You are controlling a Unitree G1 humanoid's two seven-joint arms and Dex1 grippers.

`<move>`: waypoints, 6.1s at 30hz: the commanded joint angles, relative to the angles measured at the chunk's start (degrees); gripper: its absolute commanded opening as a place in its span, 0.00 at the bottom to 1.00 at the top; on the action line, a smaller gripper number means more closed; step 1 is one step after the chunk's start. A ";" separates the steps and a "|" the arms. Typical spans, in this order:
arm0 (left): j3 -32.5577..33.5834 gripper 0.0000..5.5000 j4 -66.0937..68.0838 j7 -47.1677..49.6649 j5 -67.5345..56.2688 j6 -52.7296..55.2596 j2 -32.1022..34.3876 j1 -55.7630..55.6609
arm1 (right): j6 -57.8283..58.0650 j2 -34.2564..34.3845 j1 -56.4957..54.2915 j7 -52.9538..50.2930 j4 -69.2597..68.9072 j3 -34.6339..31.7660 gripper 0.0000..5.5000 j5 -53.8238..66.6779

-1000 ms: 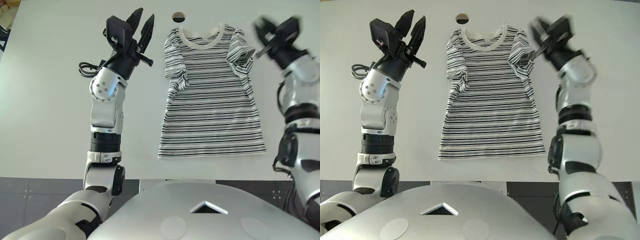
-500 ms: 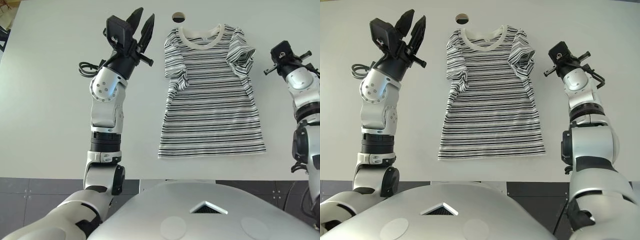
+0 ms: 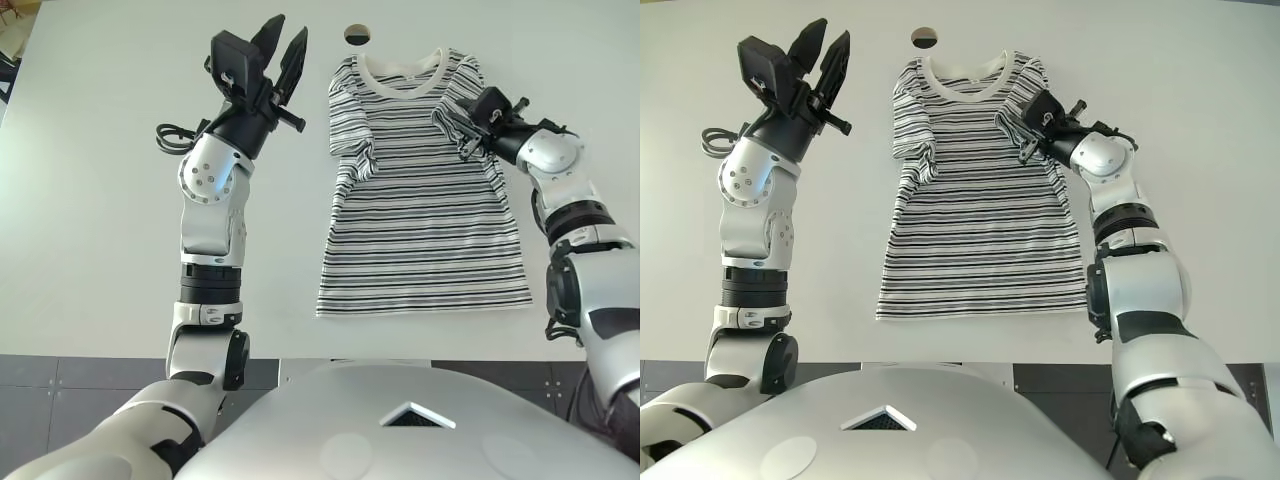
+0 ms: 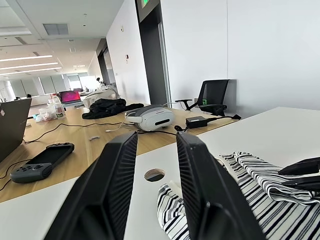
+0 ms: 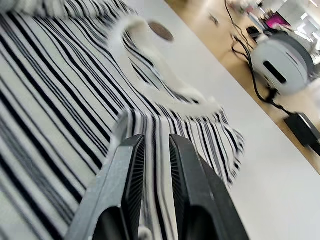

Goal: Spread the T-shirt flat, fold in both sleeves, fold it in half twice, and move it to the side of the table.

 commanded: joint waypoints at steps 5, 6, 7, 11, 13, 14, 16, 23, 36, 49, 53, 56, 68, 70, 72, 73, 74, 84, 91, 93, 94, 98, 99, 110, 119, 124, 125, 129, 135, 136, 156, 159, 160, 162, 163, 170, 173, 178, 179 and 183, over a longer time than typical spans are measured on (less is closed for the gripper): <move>-3.21 0.27 -0.82 -4.94 4.48 -5.82 5.45 4.91 | -5.38 -5.60 7.92 16.91 -16.77 -8.52 0.16 17.17; -3.80 0.27 -1.38 -6.52 5.98 -8.35 7.79 6.79 | -6.23 -7.45 10.76 20.94 -20.37 -9.22 0.16 19.96; -4.83 0.27 -1.84 -8.44 8.73 -12.72 11.21 9.12 | -8.10 -9.53 14.65 24.61 -24.33 -10.08 0.16 23.04; -9.90 0.27 -0.45 -11.98 24.89 -35.73 26.69 17.01 | -3.87 -19.78 33.09 39.40 -43.50 -11.13 0.16 32.83; -11.63 0.27 0.72 -13.04 30.35 -43.01 32.99 20.02 | -1.91 -25.81 40.85 44.20 -49.37 -9.99 0.20 31.64; -12.09 0.27 0.48 -13.91 31.43 -45.12 35.78 21.97 | 0.02 -29.46 44.49 46.29 -50.78 -9.90 0.22 30.38; -13.06 0.30 -1.05 -16.27 31.47 -47.26 40.51 25.25 | 4.10 -36.12 51.08 49.11 -52.14 -10.97 0.28 28.31; -17.94 0.44 -3.16 -17.97 36.90 -48.77 42.87 26.80 | 3.58 -39.99 59.40 45.03 -53.84 -14.18 0.33 22.39; -24.64 0.44 -2.23 -8.48 48.47 -50.12 38.40 26.56 | -25.80 -35.85 57.14 19.90 -41.06 -4.93 0.33 -3.95; -28.33 0.10 -2.51 -8.26 46.43 -48.24 36.86 24.28 | -25.08 -39.04 56.42 20.16 -43.54 5.95 0.02 2.56; -29.03 0.02 -2.15 -8.38 46.47 -47.74 36.43 23.60 | -24.40 -40.19 55.77 20.52 -43.88 7.75 0.02 3.62; -29.46 0.02 -1.61 -8.36 46.49 -47.60 36.26 22.82 | -23.91 -41.23 55.19 20.85 -44.34 8.40 0.02 5.30; -31.82 0.02 -20.94 -36.03 -8.16 -18.35 47.04 23.47 | -3.36 -48.59 59.12 37.95 -61.41 4.66 0.02 39.72; -30.98 0.02 -26.31 -40.73 -15.49 -12.35 50.00 24.28 | 0.56 -49.29 60.17 40.85 -64.04 2.74 0.02 43.47; -29.71 0.02 -29.77 -43.79 -20.17 -8.38 51.82 25.10 | 4.52 -49.42 61.11 43.77 -66.61 0.75 0.02 47.13; -28.95 0.02 -31.24 -44.96 -22.06 -6.73 52.44 25.52 | 6.85 -49.55 61.58 45.32 -67.84 -0.21 0.02 48.89; -28.15 0.02 -32.53 -46.06 -23.78 -5.49 52.83 25.94 | 8.95 -49.57 62.04 46.67 -68.73 -1.14 0.02 50.08; -20.27 0.02 -26.17 -40.06 -14.87 -6.18 41.44 22.21 | 18.06 -39.86 57.01 47.12 -70.63 -7.14 0.02 49.84; -13.56 0.02 -13.12 -29.17 -6.64 -9.12 30.09 12.91 | 14.75 -27.17 41.41 38.55 -61.73 -6.81 0.02 40.03; -12.08 0.02 -9.62 -27.02 -5.44 -9.94 27.66 10.47 | 13.03 -24.31 37.40 35.30 -58.51 -6.73 0.02 36.07; -11.35 0.02 -7.09 -25.50 -4.48 -10.65 26.21 8.84 | 12.49 -22.96 34.98 32.84 -56.03 -6.60 0.02 33.52; -10.08 0.02 0.74 -22.21 -1.23 -13.62 22.05 4.32 | 8.75 -19.38 28.81 27.35 -47.22 -6.10 0.02 26.34; -10.04 0.02 1.65 -22.26 -0.98 -14.21 21.53 3.93 | 7.78 -19.06 28.64 27.58 -46.09 -5.83 0.02 25.56; -9.85 0.02 4.30 -22.73 1.27 -16.98 19.99 4.67 | 19.04 -18.19 38.29 37.13 -55.72 -0.43 0.22 29.07; -9.88 0.02 4.23 -22.63 2.30 -17.30 19.97 4.90 | 36.80 -17.35 43.92 32.24 -71.37 1.31 0.24 31.36; -10.02 0.02 4.21 -22.37 2.68 -17.29 19.55 4.91 | 40.83 -17.66 44.97 31.59 -75.89 0.60 0.24 31.93; -10.03 0.02 4.21 -22.34 2.75 -17.28 19.46 4.91 | 41.30 -17.77 45.12 31.59 -76.62 0.51 0.24 32.05; -10.00 0.02 4.32 -22.33 3.05 -17.19 19.04 4.73 | 42.28 -17.89 45.30 31.39 -78.02 -0.01 0.24 32.31; -10.04 0.02 4.70 -22.42 3.32 -17.21 18.71 4.33 | 42.76 -19.20 44.63 31.21 -79.89 -2.48 0.24 32.83; -10.05 0.02 4.73 -22.43 3.34 -17.24 18.69 4.28 | 42.89 -19.51 44.70 31.30 -80.27 -2.79 0.24 32.95; -10.52 0.02 4.43 -22.59 3.92 -17.20 18.22 4.66 | 40.66 -20.59 46.07 31.63 -75.79 1.38 0.24 27.49; -10.50 0.02 4.55 -22.55 3.95 -17.27 18.20 4.69 | 40.63 -20.75 46.77 32.09 -76.11 2.07 0.24 27.27; -10.50 0.02 4.48 -22.52 3.94 -17.22 18.17 4.70 | 40.61 -20.86 46.95 32.16 -76.25 2.11 0.24 27.35; -10.48 0.02 4.48 -22.49 3.95 -17.23 18.11 4.71 | 40.56 -21.10 47.18 32.27 -76.34 2.26 0.24 27.45; -10.47 0.02 4.52 -22.49 3.96 -17.26 18.09 4.72 | 40.56 -21.18 47.30 32.37 -76.36 2.35 0.24 27.44; -10.43 0.02 4.65 -22.43 4.08 -17.37 18.06 4.68 | 41.13 -22.09 47.34 32.46 -78.43 0.21 0.24 28.98; -10.47 0.02 5.07 -22.39 4.18 -17.59 17.93 4.48 | 41.64 -22.49 47.06 32.52 -79.82 -1.21 0.24 29.82; -10.41 0.02 5.62 -22.38 4.42 -17.81 17.77 4.13 | 42.33 -22.52 47.81 32.58 -81.87 -1.19 0.24 30.40; -10.38 0.02 5.70 -22.37 4.48 -17.85 17.76 4.07 | 42.42 -22.42 47.91 32.60 -82.02 -0.96 0.24 30.37; -10.28 0.02 5.83 -22.41 4.56 -17.90 17.77 3.94 | 42.38 -22.14 48.03 32.55 -81.82 -0.14 0.24 30.02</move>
